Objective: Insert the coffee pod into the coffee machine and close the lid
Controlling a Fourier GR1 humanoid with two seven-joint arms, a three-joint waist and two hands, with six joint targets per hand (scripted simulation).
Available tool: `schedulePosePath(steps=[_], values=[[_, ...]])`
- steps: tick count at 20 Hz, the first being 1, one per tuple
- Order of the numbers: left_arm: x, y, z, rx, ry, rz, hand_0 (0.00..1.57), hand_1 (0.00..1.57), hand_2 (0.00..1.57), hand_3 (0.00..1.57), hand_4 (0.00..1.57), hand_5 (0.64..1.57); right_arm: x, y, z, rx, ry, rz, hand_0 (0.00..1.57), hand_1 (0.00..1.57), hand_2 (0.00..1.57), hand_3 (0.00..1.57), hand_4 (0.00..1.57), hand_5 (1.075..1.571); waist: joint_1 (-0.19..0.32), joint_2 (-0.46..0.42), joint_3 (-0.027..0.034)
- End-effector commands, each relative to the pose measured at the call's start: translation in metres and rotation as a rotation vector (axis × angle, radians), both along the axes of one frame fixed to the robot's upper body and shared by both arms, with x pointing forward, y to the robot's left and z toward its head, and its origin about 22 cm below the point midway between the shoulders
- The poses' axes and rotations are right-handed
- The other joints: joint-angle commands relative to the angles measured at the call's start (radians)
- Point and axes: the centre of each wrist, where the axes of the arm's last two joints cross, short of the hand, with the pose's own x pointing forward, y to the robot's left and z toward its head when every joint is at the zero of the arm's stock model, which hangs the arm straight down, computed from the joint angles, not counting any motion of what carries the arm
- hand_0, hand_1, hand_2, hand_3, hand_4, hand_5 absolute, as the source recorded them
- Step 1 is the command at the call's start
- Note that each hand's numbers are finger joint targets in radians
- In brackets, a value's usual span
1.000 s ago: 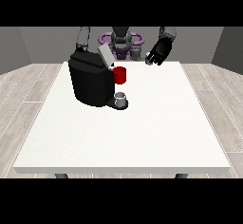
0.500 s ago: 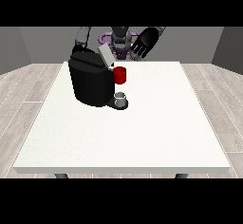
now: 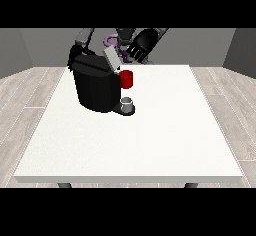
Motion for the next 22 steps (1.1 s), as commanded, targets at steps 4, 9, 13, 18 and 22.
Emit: schedulePosePath(steps=[4, 9, 13, 18, 22], values=[[0.0, 0.023, 0.048, -0.013, -0.069, 0.014, 1.27, 1.27, 1.3, 1.26, 0.47, 1.571, 0.012, 0.007, 0.039, 0.005, -0.104, -0.01, 0.0, 0.0, 0.0, 0.0, 0.0, 1.571, -0.047, 0.086, -0.0003], [0.005, -0.003, 0.031, 0.017, -0.058, 0.007, 1.21, 1.21, 1.28, 1.24, 0.47, 1.571, 0.021, -0.007, 0.047, 0.006, -0.083, -0.039, 0.0, 0.0, 0.0, 0.0, 0.0, 1.571, -0.034, 0.105, -0.0001], [0.004, 0.002, 0.055, 0.019, -0.071, -0.002, 1.19, 1.19, 1.26, 1.23, 0.47, 1.571, 0.014, -0.001, 0.03, 0.022, -0.09, -0.074, 0.0, 0.0, 0.0, 0.0, 0.06, 1.571, -0.033, 0.118, 0.0001], [0.006, -0.012, 0.042, 0.0, -0.063, -0.029, 1.25, 1.25, 1.29, 1.22, 0.43, 1.571, 0.016, -0.01, 0.022, -0.007, -0.088, -0.084, 0.0, 0.0, 0.0, 0.0, 0.0, 1.571, -0.004, 0.138, 0.0002], [0.007, -0.006, 0.029, 0.005, -0.038, -0.011, 1.19, 1.19, 1.23, 1.2, 0.44, 1.571, 0.017, -0.023, 0.03, 0.011, -0.064, -0.042, 0.0, 0.0, 0.0, 0.0, 0.19, 1.571, -0.026, 0.132, 0.0001]])
